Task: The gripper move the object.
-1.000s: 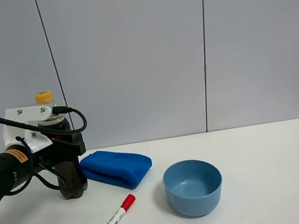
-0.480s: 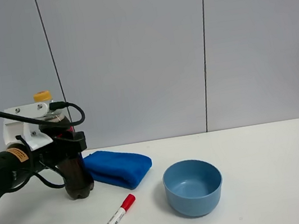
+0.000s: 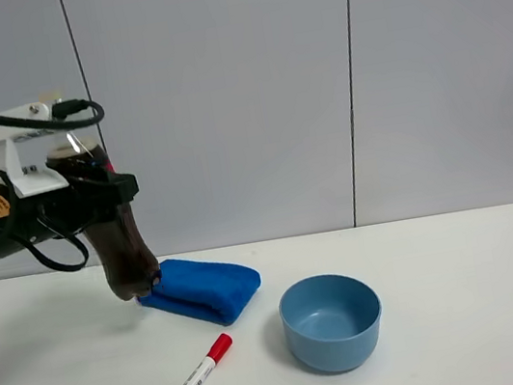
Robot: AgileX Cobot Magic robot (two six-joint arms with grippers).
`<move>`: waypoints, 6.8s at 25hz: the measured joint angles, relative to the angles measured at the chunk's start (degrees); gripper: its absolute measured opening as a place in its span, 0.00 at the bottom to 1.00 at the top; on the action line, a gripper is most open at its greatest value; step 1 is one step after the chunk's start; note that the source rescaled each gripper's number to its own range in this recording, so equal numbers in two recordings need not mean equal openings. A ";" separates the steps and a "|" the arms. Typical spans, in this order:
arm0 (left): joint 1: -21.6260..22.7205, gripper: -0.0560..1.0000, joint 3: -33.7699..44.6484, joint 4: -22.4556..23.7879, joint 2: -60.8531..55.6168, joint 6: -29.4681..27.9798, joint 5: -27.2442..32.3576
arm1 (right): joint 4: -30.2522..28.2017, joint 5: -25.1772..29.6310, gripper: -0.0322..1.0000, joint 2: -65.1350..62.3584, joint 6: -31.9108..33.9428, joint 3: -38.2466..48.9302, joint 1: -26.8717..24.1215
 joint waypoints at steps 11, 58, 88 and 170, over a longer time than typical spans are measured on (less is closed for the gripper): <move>-5.03 0.05 -0.12 6.01 -14.53 -1.67 15.78 | 0.00 0.00 1.00 0.00 0.00 0.00 0.00; -22.12 0.05 -45.45 10.59 12.61 -6.97 39.76 | 0.00 0.00 1.00 0.00 0.00 0.00 0.00; -16.48 0.05 -49.22 13.02 28.05 -11.74 23.02 | 0.00 0.00 1.00 0.00 0.00 0.00 0.00; -15.98 0.98 -50.00 16.02 30.53 -22.30 15.04 | 0.00 0.00 1.00 0.00 0.00 0.00 0.00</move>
